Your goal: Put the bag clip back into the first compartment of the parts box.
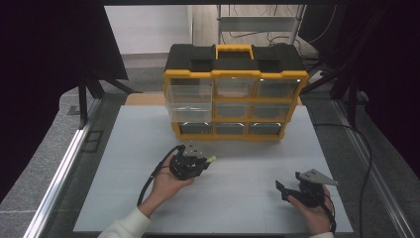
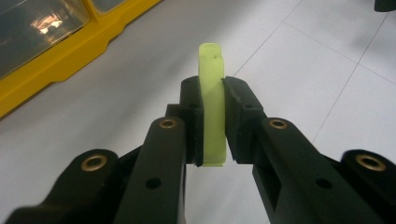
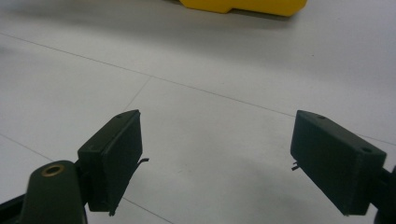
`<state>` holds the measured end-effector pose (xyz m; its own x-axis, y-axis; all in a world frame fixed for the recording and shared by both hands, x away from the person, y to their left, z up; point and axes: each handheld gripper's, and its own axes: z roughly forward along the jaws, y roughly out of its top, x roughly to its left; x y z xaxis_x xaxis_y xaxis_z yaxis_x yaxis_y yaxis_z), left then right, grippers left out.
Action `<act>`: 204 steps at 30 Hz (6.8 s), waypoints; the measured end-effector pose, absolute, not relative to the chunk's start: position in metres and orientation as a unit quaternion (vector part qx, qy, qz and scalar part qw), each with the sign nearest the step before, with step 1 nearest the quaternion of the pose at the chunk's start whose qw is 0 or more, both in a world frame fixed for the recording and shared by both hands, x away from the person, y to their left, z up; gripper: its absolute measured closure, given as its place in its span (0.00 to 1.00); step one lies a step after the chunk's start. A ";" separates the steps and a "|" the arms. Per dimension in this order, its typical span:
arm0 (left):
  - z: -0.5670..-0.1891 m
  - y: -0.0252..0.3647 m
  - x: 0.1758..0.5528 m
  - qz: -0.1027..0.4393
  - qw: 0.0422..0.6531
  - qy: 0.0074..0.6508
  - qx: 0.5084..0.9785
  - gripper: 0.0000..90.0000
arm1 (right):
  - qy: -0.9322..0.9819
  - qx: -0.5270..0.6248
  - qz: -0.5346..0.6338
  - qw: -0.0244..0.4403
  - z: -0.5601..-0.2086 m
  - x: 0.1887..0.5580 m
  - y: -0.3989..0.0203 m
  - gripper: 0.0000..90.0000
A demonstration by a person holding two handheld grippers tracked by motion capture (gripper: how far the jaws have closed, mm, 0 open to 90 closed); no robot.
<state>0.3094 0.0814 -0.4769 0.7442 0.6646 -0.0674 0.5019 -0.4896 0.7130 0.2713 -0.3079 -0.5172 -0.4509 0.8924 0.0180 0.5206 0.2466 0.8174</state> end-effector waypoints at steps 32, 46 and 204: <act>-0.465 0.087 0.305 0.112 0.396 0.340 0.846 0.87 | 0.753 0.470 0.397 0.235 -0.517 0.271 -0.309 0.19; -0.463 0.087 0.303 0.113 0.400 0.333 0.846 0.87 | 0.753 0.469 0.397 0.236 -0.517 0.271 -0.309 0.19; -0.377 0.124 0.294 0.171 0.525 0.322 0.769 0.87 | 0.744 0.477 0.403 0.237 -0.515 0.270 -0.312 0.18</act>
<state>0.2938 0.1240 -0.3771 0.7349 0.6740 -0.0751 0.3159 -0.2423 0.9173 0.2696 -0.3116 -0.5145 -0.4333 0.9007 0.0314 0.5180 0.2204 0.8265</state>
